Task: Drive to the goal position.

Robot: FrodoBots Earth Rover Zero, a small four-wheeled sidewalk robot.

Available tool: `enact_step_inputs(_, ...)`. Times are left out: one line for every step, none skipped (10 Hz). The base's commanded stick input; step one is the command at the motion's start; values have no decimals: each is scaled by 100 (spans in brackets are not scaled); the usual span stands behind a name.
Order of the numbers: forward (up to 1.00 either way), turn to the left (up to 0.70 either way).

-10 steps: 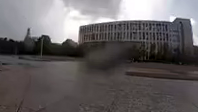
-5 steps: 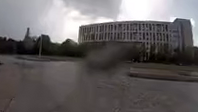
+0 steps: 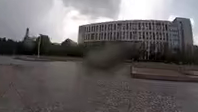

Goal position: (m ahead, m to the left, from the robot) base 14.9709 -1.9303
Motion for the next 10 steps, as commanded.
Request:
enact_step_inputs(70, 0)
enact_step_inputs(70, 0)
enact_step_inputs(70, 0)
enact_step_inputs(70, 0)
enact_step_inputs(70, 0)
enact_step_inputs(70, 0)
enact_step_inputs(70, 0)
enact_step_inputs(70, 0)
enact_step_inputs(70, 0)
enact_step_inputs(70, 0)
